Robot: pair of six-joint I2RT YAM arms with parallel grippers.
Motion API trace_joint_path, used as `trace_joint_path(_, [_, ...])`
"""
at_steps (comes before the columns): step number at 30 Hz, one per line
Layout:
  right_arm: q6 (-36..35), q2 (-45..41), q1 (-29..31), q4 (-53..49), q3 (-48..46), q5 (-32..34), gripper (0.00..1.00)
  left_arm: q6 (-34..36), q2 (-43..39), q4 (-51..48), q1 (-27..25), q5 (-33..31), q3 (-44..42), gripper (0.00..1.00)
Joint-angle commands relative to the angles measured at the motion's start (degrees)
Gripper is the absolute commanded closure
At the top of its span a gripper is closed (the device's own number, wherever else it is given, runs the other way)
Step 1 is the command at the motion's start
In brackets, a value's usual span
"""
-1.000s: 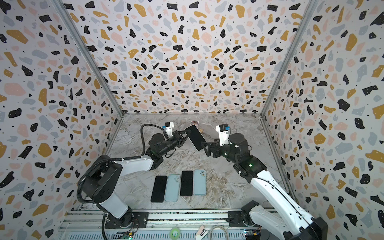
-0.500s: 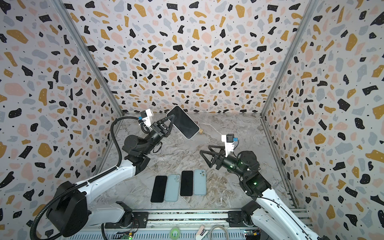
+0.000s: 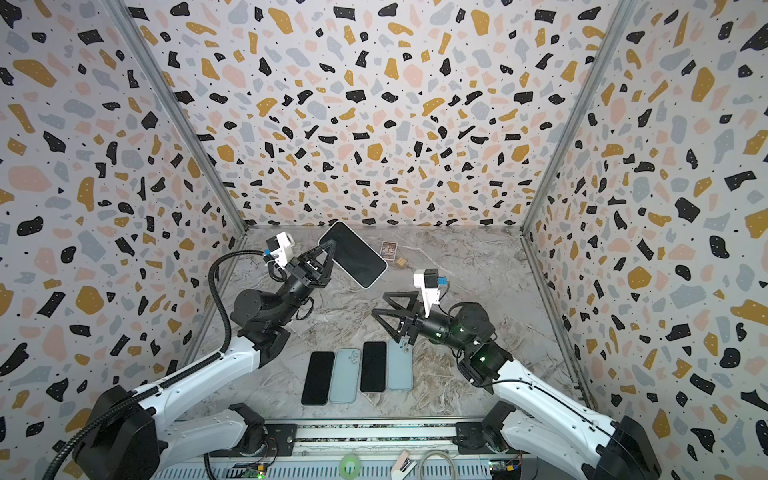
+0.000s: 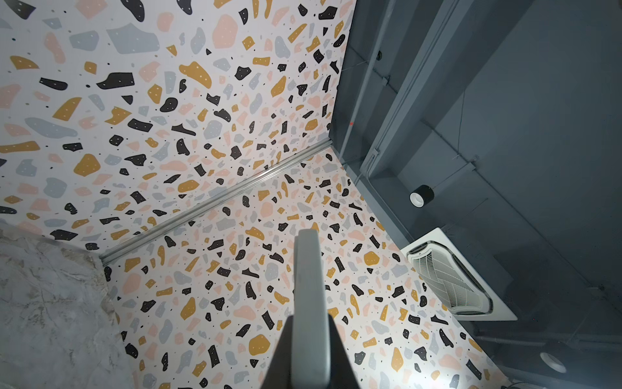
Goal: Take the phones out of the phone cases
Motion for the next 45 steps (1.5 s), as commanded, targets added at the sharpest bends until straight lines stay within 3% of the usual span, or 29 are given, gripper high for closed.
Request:
trace_joint_path(1, [-0.89, 1.35, 0.91, 5.77, 3.27, 1.10, 0.22, -0.90, -2.69, 6.53, -0.46, -1.27, -0.05, 1.00])
trace_joint_path(14, [-0.41, 6.00, 1.52, 9.33, 7.21, -0.63, 0.35, -0.99, -3.69, 7.23, -0.84, -2.04, -2.88, 1.00])
trace_joint_path(38, [1.08, 7.72, 1.52, 13.77, 6.47, -3.30, 0.90, -1.34, -4.30, 6.64, -1.19, -2.90, -2.97, 1.00])
trace_joint_path(45, [-1.13, 7.87, 1.46, 12.29, 6.47, -3.81, 1.00, -2.08, -4.50, 5.11, -1.19, -2.65, -2.33, 1.00])
